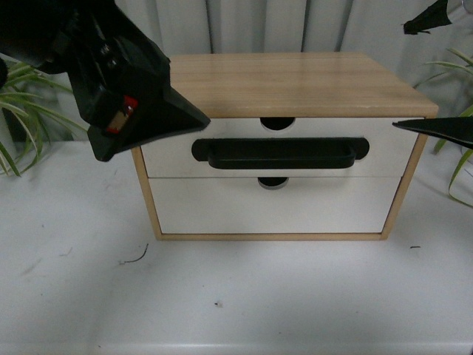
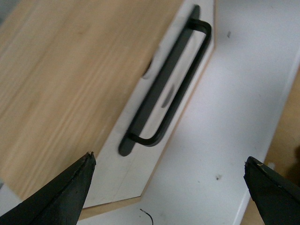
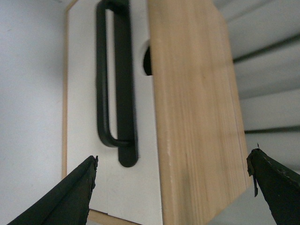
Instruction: Pull drawer
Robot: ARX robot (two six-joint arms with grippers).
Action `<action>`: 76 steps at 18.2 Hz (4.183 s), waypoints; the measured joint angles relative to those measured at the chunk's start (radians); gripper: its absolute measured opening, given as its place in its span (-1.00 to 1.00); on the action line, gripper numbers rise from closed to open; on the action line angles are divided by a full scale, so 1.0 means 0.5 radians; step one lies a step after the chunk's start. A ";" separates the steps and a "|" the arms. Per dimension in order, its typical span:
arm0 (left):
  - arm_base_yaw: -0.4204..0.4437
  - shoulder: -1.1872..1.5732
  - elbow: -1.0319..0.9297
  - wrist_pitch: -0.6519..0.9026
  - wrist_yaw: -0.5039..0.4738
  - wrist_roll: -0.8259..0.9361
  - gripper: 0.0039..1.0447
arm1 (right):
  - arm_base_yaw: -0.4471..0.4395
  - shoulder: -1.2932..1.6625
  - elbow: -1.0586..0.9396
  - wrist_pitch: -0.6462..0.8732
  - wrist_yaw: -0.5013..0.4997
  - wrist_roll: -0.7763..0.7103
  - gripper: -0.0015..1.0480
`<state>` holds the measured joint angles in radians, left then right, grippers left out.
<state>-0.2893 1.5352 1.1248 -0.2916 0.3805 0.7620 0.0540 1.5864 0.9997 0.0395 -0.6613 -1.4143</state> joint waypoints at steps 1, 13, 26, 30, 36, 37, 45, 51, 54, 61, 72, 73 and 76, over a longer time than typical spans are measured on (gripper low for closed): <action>-0.046 0.100 0.115 -0.163 -0.014 0.137 0.88 | -0.005 0.024 0.059 -0.187 -0.008 -0.238 0.88; -0.275 0.570 0.509 -0.389 -0.076 0.428 0.88 | 0.146 0.397 0.304 -0.671 0.211 -0.639 0.88; -0.237 0.758 0.417 -0.162 -0.092 0.406 0.88 | 0.259 0.599 0.401 -0.655 0.293 -0.648 0.88; -0.253 0.826 0.394 -0.093 -0.086 0.404 0.88 | 0.259 0.675 0.376 -0.598 0.317 -0.650 0.88; -0.265 0.846 0.393 -0.072 -0.077 0.406 0.88 | 0.261 0.684 0.361 -0.586 0.328 -0.662 0.88; -0.265 0.846 0.390 -0.071 -0.073 0.406 0.88 | 0.260 0.684 0.361 -0.587 0.327 -0.662 0.88; -0.280 0.761 0.243 -0.034 -0.024 0.376 0.88 | 0.288 0.548 0.163 -0.526 0.305 -0.650 0.88; -0.336 0.626 0.053 -0.001 -0.009 0.369 0.88 | 0.328 0.381 -0.023 -0.542 0.327 -0.621 0.88; -0.356 0.550 -0.047 0.021 -0.004 0.358 0.88 | 0.342 0.298 -0.108 -0.568 0.331 -0.614 0.88; -0.371 0.349 -0.279 0.057 0.071 0.322 0.87 | 0.367 0.067 -0.352 -0.570 0.309 -0.607 0.88; -0.464 0.104 -0.548 0.101 0.079 0.233 0.87 | 0.391 -0.181 -0.595 -0.623 0.252 -0.607 0.88; -0.477 0.077 -0.578 0.109 0.077 0.220 0.87 | 0.393 -0.198 -0.617 -0.629 0.248 -0.608 0.88; -0.488 0.046 -0.626 0.141 0.069 0.204 0.87 | 0.403 -0.219 -0.665 -0.591 0.248 -0.615 0.88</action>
<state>-0.5331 1.5581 0.8116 -0.2211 0.4149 0.8642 0.2554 1.4769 0.6674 -0.2562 -0.5373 -1.7218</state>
